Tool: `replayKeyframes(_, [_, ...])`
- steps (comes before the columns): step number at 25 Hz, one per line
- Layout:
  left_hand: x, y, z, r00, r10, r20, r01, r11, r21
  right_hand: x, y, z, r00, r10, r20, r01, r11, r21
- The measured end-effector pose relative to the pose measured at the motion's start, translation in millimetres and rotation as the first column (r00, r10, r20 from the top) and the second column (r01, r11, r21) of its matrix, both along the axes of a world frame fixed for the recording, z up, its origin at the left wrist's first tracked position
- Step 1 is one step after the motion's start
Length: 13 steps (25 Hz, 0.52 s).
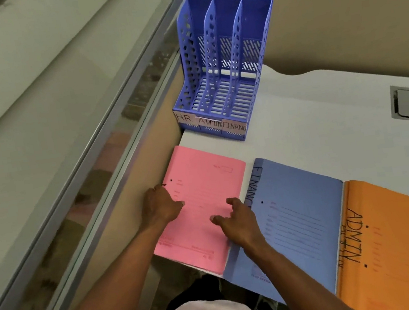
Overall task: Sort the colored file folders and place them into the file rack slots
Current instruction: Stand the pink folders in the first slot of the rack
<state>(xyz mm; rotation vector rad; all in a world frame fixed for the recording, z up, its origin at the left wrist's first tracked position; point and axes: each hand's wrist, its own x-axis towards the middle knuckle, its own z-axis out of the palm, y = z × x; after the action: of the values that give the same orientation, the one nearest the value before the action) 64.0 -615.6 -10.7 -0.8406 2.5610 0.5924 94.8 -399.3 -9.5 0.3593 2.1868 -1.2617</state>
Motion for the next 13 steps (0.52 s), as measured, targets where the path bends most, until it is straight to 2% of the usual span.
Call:
replayKeyframes(2, [-5.4,-2.1,-11.2,0.998,0.042,0.042,-0.044,0.998,0.048,3.9,-14.5,-9.1,0.999,0.024,-0.028,-0.02,0.993,0.116])
replayKeyframes(5, [-7.2,-8.6,-26.9,0.997,0.027,0.078,-0.029,0.999,0.031,6.8,-34.2,-16.9,0.998,-0.019,-0.06,0.032,0.973,0.231])
replayKeyframes(10, [-5.0,-13.4,-26.0,0.99,-0.08,0.114,0.082,0.997,-0.01,8.7,-58.3,-18.8,0.999,-0.044,-0.02,0.048,0.951,0.306])
replayKeyframes(13, [-5.4,-12.7,-10.7,0.985,-0.154,0.076,0.158,0.987,-0.043,8.7,-64.4,-20.0,0.999,-0.037,0.005,0.034,0.944,0.327])
